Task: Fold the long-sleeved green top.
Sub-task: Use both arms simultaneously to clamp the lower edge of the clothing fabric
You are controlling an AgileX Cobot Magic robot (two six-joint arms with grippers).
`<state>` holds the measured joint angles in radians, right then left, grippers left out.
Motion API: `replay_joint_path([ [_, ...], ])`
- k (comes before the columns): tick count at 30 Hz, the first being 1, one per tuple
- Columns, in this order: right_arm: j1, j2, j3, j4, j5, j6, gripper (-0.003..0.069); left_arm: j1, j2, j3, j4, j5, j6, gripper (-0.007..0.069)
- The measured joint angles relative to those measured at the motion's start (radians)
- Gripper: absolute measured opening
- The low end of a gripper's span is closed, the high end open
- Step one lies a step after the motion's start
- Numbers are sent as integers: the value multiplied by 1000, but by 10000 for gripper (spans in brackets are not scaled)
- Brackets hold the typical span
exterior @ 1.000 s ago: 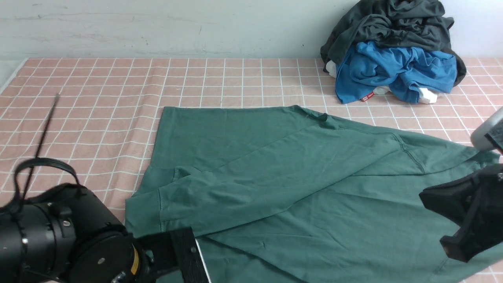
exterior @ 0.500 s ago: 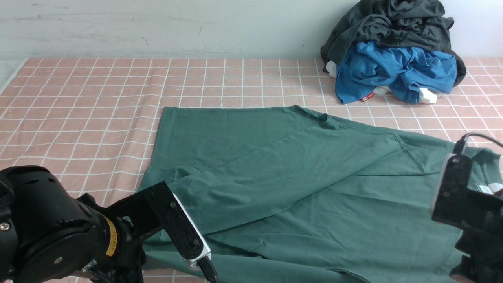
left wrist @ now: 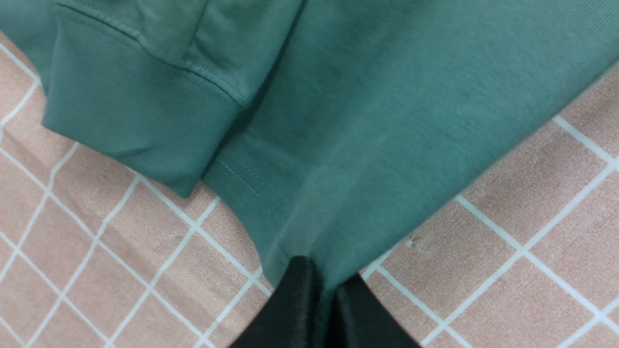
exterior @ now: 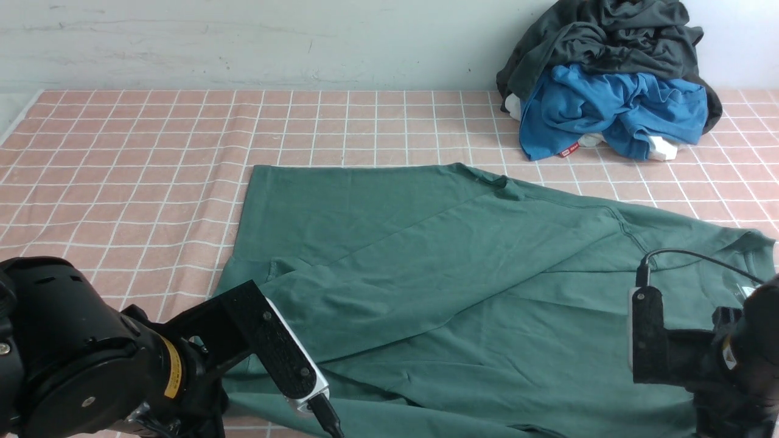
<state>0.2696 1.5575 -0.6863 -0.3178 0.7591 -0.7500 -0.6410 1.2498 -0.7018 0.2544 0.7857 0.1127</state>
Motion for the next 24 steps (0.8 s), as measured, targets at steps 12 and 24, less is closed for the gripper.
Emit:
replay_joint_path([
  [12, 0, -81, 0, 4, 1, 87, -10, 0, -1, 0, -29, 0, 0, 6],
  [24, 0, -99, 0, -19, 22, 99, 191, 0, -1, 0, -30, 0, 0, 6],
])
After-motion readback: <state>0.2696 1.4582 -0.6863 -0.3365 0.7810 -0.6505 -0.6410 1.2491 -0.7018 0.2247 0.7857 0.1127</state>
